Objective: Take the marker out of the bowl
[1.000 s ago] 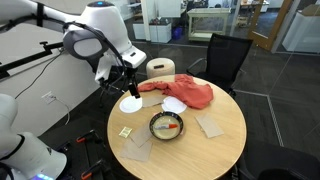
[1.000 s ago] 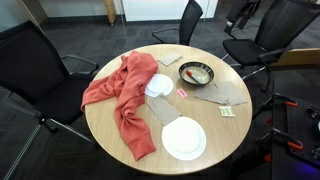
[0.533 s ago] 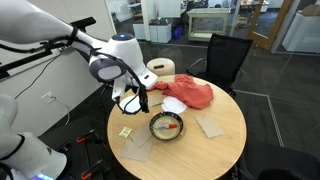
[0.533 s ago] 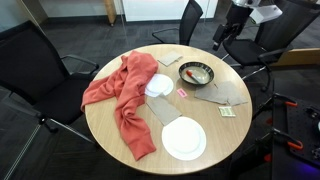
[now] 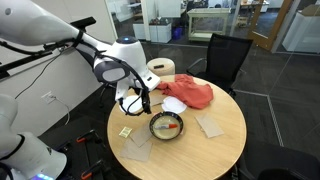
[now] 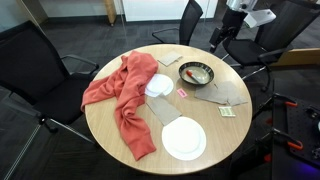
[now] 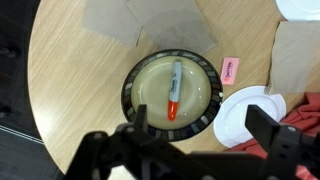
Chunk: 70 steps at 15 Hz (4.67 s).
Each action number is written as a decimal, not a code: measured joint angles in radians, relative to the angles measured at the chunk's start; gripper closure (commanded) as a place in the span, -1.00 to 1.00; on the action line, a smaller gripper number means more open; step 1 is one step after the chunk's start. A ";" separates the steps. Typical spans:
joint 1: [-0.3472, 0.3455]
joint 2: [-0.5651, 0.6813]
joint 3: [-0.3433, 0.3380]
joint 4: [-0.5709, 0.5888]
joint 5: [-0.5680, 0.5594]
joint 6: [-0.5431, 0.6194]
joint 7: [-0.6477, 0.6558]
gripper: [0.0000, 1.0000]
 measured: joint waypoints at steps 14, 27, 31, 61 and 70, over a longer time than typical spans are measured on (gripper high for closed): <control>0.000 0.359 -0.003 0.196 0.004 0.073 -0.003 -1.00; 0.009 0.555 -0.006 0.320 0.002 0.159 -0.002 -1.00; 0.026 0.593 -0.021 0.346 0.001 0.161 -0.002 -1.00; 0.110 0.563 -0.120 0.408 -0.007 0.141 0.080 0.89; 0.073 0.407 -0.206 0.362 -0.056 0.033 0.118 0.89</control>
